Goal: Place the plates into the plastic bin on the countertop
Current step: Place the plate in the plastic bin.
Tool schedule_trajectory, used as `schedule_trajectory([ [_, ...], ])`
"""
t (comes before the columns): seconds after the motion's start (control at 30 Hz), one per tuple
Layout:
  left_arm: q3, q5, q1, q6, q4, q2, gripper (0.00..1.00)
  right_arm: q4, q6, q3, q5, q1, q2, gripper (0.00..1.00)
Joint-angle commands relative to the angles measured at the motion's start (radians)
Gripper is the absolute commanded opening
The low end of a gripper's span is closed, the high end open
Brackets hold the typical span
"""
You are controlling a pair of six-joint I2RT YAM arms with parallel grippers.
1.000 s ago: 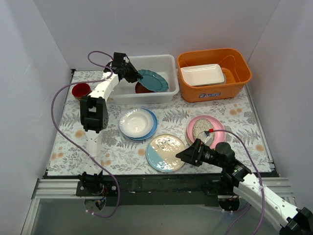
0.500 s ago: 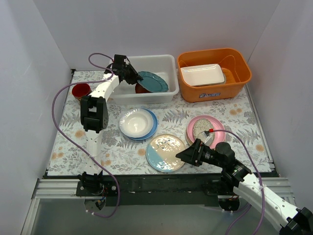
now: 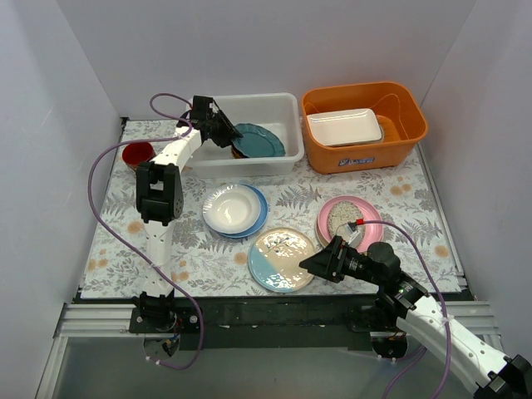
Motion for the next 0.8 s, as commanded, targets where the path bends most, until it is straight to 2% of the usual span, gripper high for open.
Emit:
schedule_trajectory([
  [0.0,0.029,0.026,0.008,0.035,0.000,-0.037,0.39,0.005,0.005,-0.081,-0.002,0.001,-0.006,0.98],
  [0.07,0.037,0.019,0.008,0.046,-0.019,-0.034,0.52,0.007,0.006,-0.081,-0.003,0.001,-0.002,0.98],
  [0.1,0.046,0.020,0.011,0.058,-0.025,-0.033,0.62,0.007,0.005,-0.080,-0.002,0.001,-0.001,0.98],
  [0.2,0.057,0.029,0.018,0.066,-0.045,-0.031,0.71,-0.001,0.003,-0.078,0.001,0.001,-0.005,0.98],
  [0.5,0.078,0.017,0.027,0.092,-0.069,-0.091,0.90,-0.019,0.000,-0.064,0.001,0.001,-0.021,0.98],
  [0.53,0.086,0.017,0.027,0.091,-0.069,-0.108,0.98,-0.028,-0.009,-0.061,0.006,0.001,-0.021,0.98],
  [0.77,0.183,0.003,0.031,0.098,-0.114,-0.178,0.98,-0.121,-0.056,0.023,0.026,0.001,-0.023,0.98],
])
